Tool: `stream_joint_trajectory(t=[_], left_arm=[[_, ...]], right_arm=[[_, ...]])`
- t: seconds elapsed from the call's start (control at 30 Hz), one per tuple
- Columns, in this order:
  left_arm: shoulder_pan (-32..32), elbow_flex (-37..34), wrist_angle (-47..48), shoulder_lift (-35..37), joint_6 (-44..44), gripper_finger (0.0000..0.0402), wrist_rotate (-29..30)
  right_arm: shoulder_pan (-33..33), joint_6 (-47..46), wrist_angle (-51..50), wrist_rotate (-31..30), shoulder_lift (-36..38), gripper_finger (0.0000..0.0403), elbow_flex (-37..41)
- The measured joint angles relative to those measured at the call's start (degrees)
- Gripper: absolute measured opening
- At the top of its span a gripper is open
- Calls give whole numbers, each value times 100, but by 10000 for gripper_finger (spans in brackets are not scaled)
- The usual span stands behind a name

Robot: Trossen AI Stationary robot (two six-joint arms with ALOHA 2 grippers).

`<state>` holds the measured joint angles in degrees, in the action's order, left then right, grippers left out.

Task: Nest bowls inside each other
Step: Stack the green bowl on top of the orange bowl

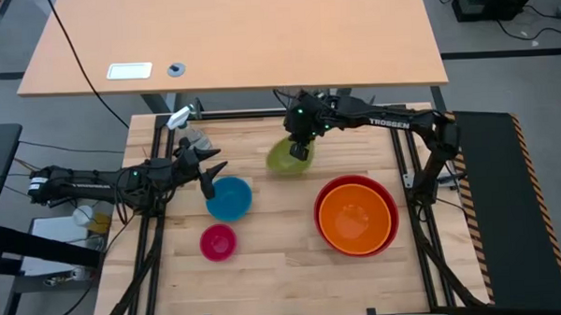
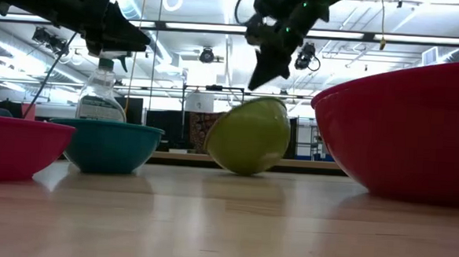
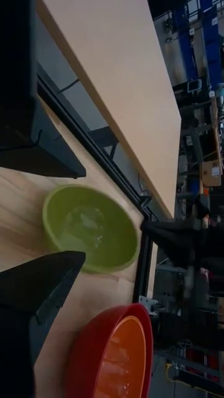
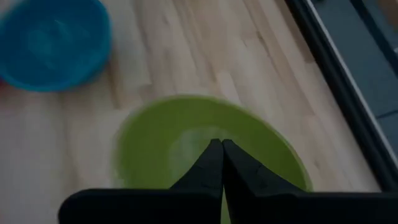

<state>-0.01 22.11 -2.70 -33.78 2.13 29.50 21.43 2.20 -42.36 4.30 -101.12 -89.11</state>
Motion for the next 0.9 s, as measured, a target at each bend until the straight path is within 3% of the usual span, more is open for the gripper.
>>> stream_joint_trajectory(t=[0.4, 0.7, 0.9], left_arm=[[-12, 0, -54, -2, -22, 208, 0], [28, 0, -78, -2, 4, 208, 0], [28, 0, -66, 0, 7, 208, 0]], right_arm=[[-78, 81, -123, 131, -676, 111, 1056], [-144, 69, 34, 266, -1554, 115, 854], [-155, 54, 31, 192, -1508, 115, 839]])
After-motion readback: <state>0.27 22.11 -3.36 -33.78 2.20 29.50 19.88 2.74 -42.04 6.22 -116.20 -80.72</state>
